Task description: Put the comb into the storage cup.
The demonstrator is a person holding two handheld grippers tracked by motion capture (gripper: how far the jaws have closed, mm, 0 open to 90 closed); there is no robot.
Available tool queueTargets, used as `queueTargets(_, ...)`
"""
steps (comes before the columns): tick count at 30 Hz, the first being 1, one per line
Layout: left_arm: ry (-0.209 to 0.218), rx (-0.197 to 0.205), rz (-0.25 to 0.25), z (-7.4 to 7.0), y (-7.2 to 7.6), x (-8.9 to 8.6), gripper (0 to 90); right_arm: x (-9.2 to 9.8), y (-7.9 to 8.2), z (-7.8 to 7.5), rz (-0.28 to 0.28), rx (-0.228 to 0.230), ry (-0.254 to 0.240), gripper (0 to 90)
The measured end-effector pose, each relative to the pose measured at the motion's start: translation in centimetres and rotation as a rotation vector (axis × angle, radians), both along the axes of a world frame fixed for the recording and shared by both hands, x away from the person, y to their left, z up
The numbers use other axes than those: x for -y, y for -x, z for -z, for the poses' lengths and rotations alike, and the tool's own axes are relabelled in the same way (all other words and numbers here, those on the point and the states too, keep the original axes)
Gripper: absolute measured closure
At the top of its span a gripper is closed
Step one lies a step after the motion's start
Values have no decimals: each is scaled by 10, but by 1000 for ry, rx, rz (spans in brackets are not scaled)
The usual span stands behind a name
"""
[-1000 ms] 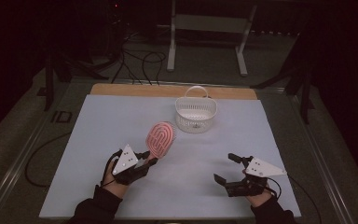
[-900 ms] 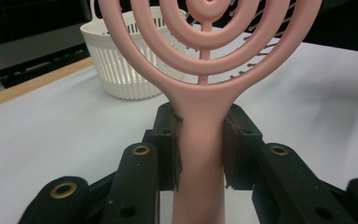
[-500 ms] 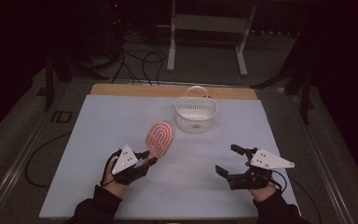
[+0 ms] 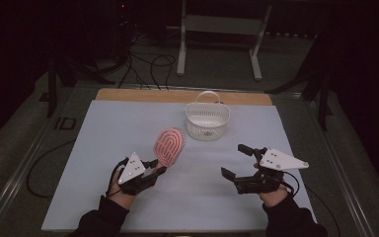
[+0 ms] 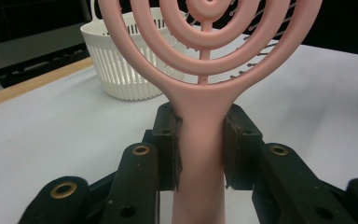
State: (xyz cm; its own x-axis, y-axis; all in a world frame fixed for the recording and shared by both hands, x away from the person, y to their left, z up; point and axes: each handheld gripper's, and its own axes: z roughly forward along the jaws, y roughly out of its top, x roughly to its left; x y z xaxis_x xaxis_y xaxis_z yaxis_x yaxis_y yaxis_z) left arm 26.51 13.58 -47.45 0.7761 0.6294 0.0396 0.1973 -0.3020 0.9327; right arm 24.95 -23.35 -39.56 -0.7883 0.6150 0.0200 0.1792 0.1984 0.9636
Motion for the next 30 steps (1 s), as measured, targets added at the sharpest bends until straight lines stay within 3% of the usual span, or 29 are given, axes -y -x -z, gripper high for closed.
queueTargets(17,3,-6,0,0,-1,0,708,-36,-8,-23,-72,2,10,92)
queueTargets(30,3,-6,3,1,-1,0,707,-62,-14,-31,-109,-6,21,92)
